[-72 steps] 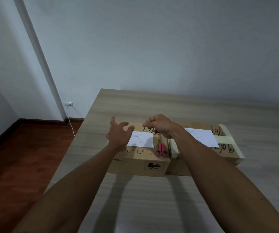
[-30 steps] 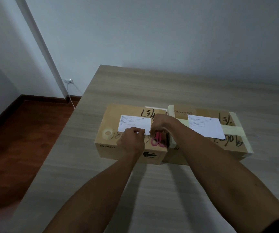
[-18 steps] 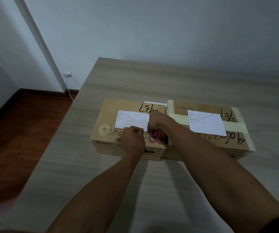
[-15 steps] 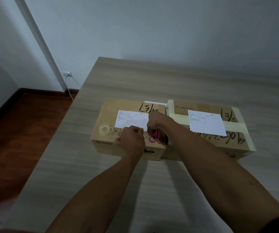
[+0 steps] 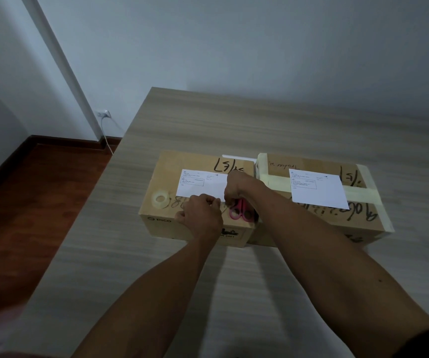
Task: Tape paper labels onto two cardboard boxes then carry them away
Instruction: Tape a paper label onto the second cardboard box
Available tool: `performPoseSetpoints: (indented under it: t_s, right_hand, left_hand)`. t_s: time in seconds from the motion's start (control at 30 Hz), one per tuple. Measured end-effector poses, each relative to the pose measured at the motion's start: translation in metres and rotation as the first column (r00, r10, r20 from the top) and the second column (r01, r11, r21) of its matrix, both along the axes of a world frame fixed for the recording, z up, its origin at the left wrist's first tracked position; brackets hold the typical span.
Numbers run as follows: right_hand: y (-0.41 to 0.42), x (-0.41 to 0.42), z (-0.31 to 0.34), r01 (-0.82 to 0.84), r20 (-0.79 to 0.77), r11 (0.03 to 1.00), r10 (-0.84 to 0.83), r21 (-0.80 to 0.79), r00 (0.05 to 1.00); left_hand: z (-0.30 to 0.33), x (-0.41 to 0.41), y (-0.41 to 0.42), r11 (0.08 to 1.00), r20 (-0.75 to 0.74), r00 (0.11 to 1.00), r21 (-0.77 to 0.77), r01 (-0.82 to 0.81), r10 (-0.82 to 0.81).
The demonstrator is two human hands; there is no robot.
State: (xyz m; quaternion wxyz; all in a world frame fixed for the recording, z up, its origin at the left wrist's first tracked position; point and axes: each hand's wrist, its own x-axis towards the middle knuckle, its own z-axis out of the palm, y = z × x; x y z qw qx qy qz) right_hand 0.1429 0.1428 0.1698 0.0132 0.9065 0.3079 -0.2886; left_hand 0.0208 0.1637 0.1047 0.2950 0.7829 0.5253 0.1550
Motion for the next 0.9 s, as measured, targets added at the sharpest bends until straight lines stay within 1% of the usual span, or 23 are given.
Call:
performPoseSetpoints:
  t_s: [0.17,0.33,0.47,0.63,0.77,0.9]
  right_hand:
    - [-0.002,0.002,0.001,0.001,0.032,1.000,-0.001,-0.017,0.999]
    - [-0.008,0.001,0.001,0.053,0.095,0.997,-0.058,0.052,0.994]
    - [-0.010,0.002,0.002,0.075,0.093,0.995,-0.081,0.065,0.992]
    - [-0.009,0.005,0.002,0.102,0.028,0.988,-0.106,0.118,0.994]
    - [-0.014,0.004,-0.001,0.117,0.029,0.983,-0.122,0.141,0.992]
    - [-0.017,0.004,0.000,0.094,0.059,0.986,-0.103,0.136,0.993]
  left_hand:
    - [0.001,-0.001,0.001,1.000,-0.002,1.000,0.006,0.004,-0.004]
    - [0.001,-0.002,0.007,0.998,0.082,0.996,-0.053,-0.030,0.034]
    - [0.001,-0.005,0.013,0.997,0.111,0.993,-0.074,-0.022,0.030]
    - [0.004,-0.008,0.016,1.000,0.054,0.999,-0.029,0.006,-0.005]
    - [0.007,-0.013,0.021,0.998,-0.021,0.999,0.037,0.047,-0.046]
    - [0.012,-0.017,0.022,0.991,-0.064,0.993,0.085,0.102,-0.097]
